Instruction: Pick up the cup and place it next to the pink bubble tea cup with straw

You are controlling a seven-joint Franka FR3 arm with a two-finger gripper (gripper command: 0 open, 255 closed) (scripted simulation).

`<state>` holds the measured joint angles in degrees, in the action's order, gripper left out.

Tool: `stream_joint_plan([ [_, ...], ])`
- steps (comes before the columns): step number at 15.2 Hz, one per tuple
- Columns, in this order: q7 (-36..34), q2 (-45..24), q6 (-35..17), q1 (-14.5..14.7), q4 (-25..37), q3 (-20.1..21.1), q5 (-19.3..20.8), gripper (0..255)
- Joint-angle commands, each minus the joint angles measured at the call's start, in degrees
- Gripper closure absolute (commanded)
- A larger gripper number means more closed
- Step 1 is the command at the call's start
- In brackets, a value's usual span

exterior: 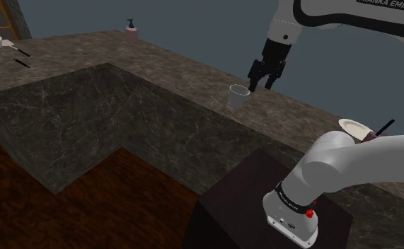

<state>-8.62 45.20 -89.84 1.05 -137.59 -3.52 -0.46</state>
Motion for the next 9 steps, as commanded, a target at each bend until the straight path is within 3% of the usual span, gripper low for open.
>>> stream_joint_plan([
  [1, 0.0, 0.0, 0.0, 0.0, 0.0, 0.0, 0.0, 0],
  [9, 9.4, -10.1, -9.5, -2.5, 1.3, -9.3, 3.6, 0],
])
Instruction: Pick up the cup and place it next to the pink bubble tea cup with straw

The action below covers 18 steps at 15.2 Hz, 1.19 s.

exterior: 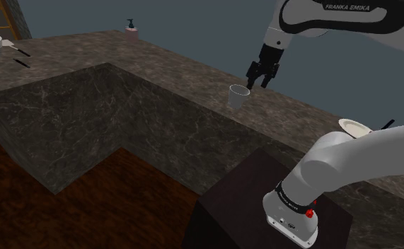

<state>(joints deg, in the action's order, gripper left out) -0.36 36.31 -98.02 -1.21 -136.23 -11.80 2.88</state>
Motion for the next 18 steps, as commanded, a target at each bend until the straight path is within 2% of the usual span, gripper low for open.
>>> stream_joint_plan([
  [1, 2.3, -2.8, -2.5, -0.4, 0.5, -2.2, 0.4, 0],
  [6, 8.6, -11.4, -7.8, -0.9, 4.1, -7.9, 0.1, 0],
  [10, 14.1, -19.2, -11.2, -1.0, 8.3, -12.3, -2.0, 0],
  [14, 20.3, -28.0, -13.7, -1.3, 13.6, -16.2, -5.9, 0],
  [18, 27.0, -37.5, -14.7, -2.5, 20.3, -19.1, -11.6, 0],
])
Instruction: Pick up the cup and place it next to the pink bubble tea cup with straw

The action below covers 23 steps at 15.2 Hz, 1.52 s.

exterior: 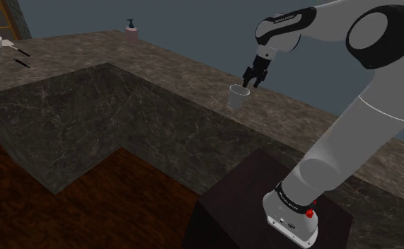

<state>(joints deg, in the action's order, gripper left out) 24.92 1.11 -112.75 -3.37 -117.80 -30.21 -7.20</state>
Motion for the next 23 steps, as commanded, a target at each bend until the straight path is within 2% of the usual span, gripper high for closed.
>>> stream_joint_plan([
  [1, 3.4, -4.8, 0.0, -0.9, 3.7, -1.1, -3.1, 0],
  [7, 11.8, -20.0, 2.0, -6.6, 16.9, -1.5, -12.5, 0],
  [8, 12.3, -21.1, 2.2, -7.3, 18.1, -1.3, -13.1, 0],
  [16, 13.3, -22.9, -2.7, -7.1, 14.6, -0.4, -14.7, 0],
  [23, 13.3, -22.9, -2.7, -7.1, 14.6, -0.4, -14.7, 0],
])
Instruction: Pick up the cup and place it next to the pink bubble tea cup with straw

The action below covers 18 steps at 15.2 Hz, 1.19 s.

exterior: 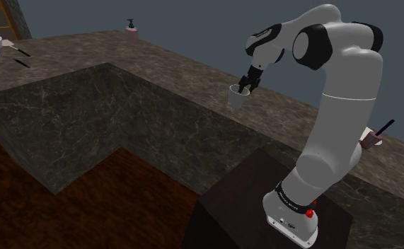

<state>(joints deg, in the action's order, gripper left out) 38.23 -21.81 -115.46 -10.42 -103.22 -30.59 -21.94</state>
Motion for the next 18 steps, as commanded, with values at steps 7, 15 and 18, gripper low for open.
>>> stream_joint_plan([
  [7, 0.0, 0.0, 0.0, 0.0, 0.0, 0.0, 0.0, 255],
  [15, -1.2, 1.7, 3.0, 0.3, 1.7, -0.5, 1.3, 255],
  [18, -1.8, 2.6, 4.9, 0.4, 2.8, -0.8, 2.0, 255],
])
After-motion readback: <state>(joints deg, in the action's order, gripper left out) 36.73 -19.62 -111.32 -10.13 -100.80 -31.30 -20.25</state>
